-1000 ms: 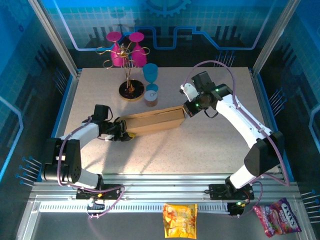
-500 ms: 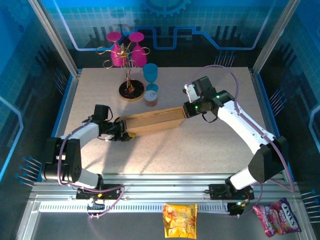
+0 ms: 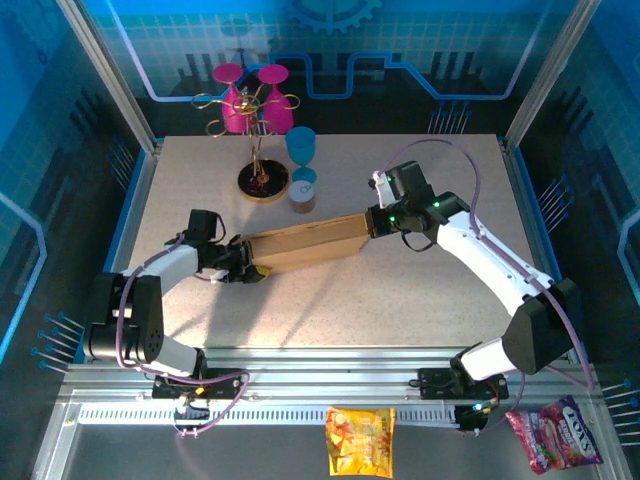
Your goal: Fold the paper box
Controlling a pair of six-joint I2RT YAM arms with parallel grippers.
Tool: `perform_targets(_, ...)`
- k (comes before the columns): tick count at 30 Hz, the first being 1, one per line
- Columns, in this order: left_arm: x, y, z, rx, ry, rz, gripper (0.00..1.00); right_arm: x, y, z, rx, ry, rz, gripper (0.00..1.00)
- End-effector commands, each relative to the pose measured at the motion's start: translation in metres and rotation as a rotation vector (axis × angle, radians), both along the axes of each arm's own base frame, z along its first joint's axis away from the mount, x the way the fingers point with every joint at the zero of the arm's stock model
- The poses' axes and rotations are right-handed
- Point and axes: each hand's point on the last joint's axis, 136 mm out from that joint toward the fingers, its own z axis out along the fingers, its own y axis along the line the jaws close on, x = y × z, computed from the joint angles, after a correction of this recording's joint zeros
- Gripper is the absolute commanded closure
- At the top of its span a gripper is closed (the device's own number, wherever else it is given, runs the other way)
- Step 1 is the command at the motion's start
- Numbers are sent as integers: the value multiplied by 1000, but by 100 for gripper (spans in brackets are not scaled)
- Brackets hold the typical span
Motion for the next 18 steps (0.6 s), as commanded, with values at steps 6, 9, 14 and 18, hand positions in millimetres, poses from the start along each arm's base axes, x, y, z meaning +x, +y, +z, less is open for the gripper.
perform_targets(6, 0, 1, -7, 16, -13, -31, 43, -9, 4, -18, -21, 7, 3, 100)
perform_targets(9, -1, 1, -8, 15, -13, -35, 42, -10, 4, -23, -29, 9, -2, 100)
perform_targets(14, 0, 1, -9, 13, -22, -40, 40, -11, 2, -31, -58, -3, -2, 100)
perform_targets(18, 3, 2, -8, 15, -37, -53, 38, -10, -4, -34, -94, -22, -4, 100)
